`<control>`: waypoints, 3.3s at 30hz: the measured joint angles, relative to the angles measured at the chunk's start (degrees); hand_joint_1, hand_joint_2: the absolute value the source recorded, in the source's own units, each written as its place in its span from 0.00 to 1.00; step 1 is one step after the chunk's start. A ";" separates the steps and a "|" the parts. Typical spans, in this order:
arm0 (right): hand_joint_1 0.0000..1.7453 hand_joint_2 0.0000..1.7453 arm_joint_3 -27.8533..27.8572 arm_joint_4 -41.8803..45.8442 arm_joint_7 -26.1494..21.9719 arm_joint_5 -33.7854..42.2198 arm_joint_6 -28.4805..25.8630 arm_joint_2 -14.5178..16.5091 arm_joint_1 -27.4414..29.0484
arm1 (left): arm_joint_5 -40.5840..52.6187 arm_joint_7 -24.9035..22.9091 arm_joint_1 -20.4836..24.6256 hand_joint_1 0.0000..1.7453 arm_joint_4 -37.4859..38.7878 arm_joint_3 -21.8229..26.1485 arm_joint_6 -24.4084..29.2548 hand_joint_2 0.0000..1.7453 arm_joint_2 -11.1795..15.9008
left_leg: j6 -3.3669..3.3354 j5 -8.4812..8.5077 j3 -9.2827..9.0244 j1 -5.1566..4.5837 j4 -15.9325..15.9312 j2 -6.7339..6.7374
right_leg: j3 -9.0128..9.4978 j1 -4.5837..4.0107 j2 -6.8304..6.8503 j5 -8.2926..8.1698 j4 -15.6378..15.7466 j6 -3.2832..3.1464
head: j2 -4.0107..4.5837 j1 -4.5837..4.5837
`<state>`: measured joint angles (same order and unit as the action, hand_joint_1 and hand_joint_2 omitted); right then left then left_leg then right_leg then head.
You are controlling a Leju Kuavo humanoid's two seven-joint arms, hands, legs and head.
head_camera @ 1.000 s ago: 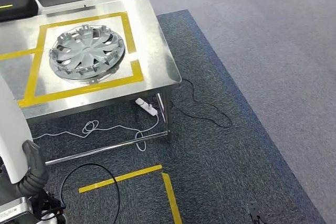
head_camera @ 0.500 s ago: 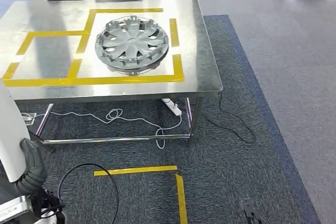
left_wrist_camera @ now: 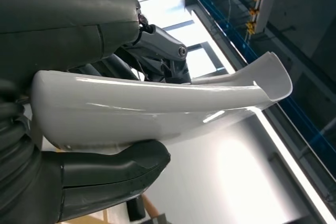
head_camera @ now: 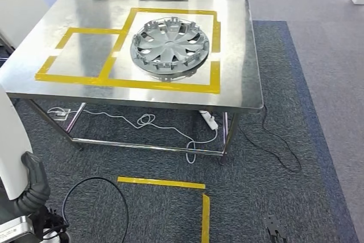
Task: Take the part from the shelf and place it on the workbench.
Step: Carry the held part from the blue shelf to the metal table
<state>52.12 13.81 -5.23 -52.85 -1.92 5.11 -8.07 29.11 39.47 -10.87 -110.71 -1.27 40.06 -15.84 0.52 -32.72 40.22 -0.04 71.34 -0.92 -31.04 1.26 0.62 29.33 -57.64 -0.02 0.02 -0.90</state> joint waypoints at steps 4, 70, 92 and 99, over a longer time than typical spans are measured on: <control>0.00 1.00 -0.02 0.00 0.00 0.00 0.02 0.02 -0.06 | 0.00 0.00 -0.03 1.00 -0.01 0.01 0.00 1.00 0.01 | -0.44 3.48 -0.99 0.05 -2.19 1.17 | 0.76 -0.27 3.19 0.67 0.00 0.04 | 0.00 -0.02; 0.00 1.00 -2.08 0.46 -1.31 3.76 -0.25 0.55 -0.63 | 0.50 0.00 -0.10 1.00 -1.22 0.17 -0.07 1.00 0.02 | -1.26 6.05 -5.42 -0.18 -12.09 0.47 | 2.00 -0.19 -0.49 2.08 0.02 1.94 | 0.00 -0.10; 0.00 1.00 -2.68 0.57 -1.31 4.23 -0.15 0.63 -0.66 | 0.54 0.00 -0.15 1.00 -1.33 0.64 -0.07 1.00 -0.05 | 0.05 -1.96 -3.70 0.05 0.82 0.36 | -1.67 -0.39 -0.49 -1.14 -0.26 -0.41 | 0.00 0.12; 0.00 1.00 -2.68 0.57 -1.28 4.29 -0.14 0.67 -0.63 | 0.48 0.00 -0.18 1.00 -1.33 0.68 -0.07 1.00 -0.03 | -0.52 5.84 -3.89 0.17 -10.43 0.64 | 1.49 -0.39 -0.71 1.86 -0.20 0.78 | 0.00 0.14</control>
<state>49.44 14.38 -6.51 -48.56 -2.06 5.79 -8.70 29.59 39.47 -11.05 -112.04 -0.59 40.00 -15.87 0.00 -26.88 36.34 0.13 60.90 -0.27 -29.55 0.87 -0.09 31.20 -57.84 0.76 0.02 -0.76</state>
